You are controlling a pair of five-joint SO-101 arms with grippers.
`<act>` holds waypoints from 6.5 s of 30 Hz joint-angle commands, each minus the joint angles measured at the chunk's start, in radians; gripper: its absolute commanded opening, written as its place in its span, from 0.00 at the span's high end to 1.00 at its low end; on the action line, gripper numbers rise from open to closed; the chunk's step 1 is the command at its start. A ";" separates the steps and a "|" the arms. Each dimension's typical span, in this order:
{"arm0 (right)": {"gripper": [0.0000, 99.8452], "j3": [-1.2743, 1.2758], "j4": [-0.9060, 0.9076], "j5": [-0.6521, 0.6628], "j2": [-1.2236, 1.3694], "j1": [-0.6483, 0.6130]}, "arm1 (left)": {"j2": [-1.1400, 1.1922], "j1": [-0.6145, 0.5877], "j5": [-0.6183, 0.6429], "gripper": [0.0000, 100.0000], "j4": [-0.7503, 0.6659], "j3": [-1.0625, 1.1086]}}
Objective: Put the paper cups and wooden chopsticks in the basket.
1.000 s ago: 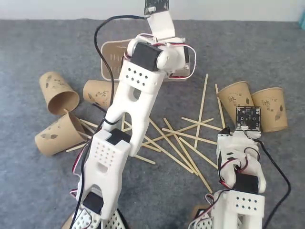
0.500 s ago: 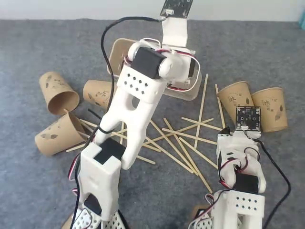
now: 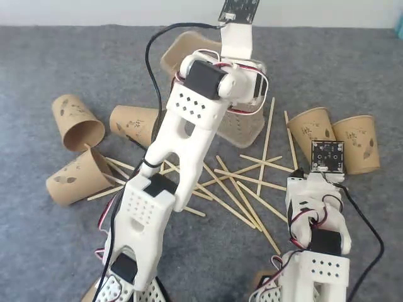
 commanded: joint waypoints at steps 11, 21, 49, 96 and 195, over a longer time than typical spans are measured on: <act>0.89 -0.012 0.001 0.009 -0.024 -0.001 | -0.084 -0.091 -0.091 0.72 0.041 -0.226; 0.89 -0.175 0.087 -0.083 -0.016 0.091 | -0.279 -0.385 -0.107 0.72 0.041 0.189; 0.88 -1.857 0.808 -0.330 1.122 -0.216 | -1.461 -0.778 -0.408 0.72 -0.344 1.942; 0.99 -2.404 0.704 -0.192 1.868 -0.211 | -1.763 -0.770 -0.411 0.72 -0.807 2.511; 0.99 -2.326 0.998 -0.097 1.659 -0.285 | -1.765 -0.727 -0.416 0.72 -0.838 2.554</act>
